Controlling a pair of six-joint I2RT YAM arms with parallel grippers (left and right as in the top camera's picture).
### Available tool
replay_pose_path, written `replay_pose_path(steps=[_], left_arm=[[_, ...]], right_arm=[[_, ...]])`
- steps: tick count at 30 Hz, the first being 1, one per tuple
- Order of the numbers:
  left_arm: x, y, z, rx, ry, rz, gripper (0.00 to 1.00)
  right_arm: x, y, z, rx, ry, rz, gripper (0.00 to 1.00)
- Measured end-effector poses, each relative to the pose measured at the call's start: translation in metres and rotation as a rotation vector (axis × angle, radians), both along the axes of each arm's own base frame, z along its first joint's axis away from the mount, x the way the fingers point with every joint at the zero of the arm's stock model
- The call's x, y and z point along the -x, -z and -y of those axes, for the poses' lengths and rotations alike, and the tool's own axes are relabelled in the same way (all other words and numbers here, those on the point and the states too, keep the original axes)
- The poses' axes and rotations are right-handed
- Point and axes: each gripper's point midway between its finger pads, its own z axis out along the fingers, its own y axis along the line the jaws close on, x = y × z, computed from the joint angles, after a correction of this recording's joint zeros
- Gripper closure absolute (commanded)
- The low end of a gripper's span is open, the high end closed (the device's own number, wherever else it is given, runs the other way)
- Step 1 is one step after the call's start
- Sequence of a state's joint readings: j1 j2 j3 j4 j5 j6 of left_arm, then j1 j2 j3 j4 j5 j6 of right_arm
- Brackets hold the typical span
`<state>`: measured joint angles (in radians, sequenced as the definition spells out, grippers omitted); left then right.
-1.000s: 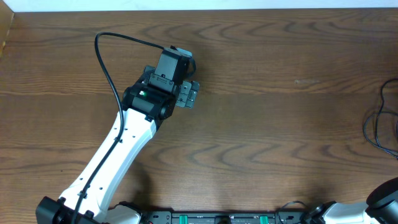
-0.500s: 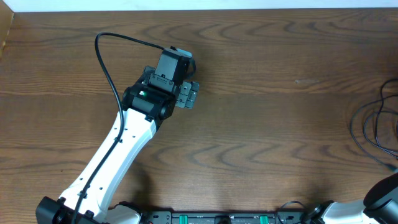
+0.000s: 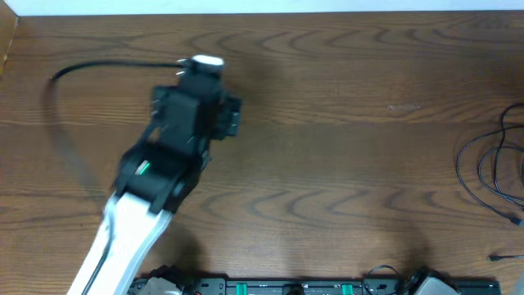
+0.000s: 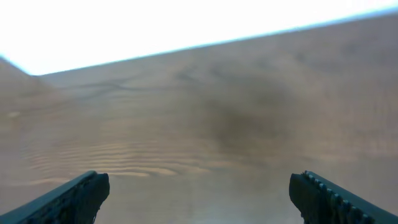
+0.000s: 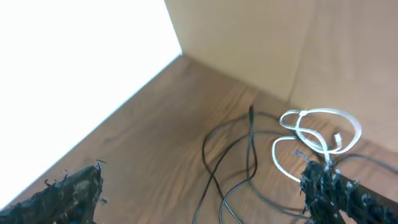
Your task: Untangle cables
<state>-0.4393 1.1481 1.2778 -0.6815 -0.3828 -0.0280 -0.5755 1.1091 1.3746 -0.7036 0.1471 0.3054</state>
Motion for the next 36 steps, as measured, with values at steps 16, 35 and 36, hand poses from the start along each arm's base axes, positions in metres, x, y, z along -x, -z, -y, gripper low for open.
replay_pose_path(steps=[16, 35, 36], left_arm=[[0.147, -0.101, -0.117, 0.131, -0.315, 0.41, 0.02], [0.302, -0.081, -0.22, 0.275, -0.62, 0.685, 0.02], [0.307, -0.077, -0.223, 0.269, -0.636, 0.686, 0.02]], right_arm=[[0.154, -0.074, -0.106, 0.129, -0.013, 0.308, 0.01], [0.22, -0.02, -0.225, 0.295, -0.575, 0.394, 0.01], [0.22, -0.01, -0.226, 0.284, -0.595, 0.367, 0.01]])
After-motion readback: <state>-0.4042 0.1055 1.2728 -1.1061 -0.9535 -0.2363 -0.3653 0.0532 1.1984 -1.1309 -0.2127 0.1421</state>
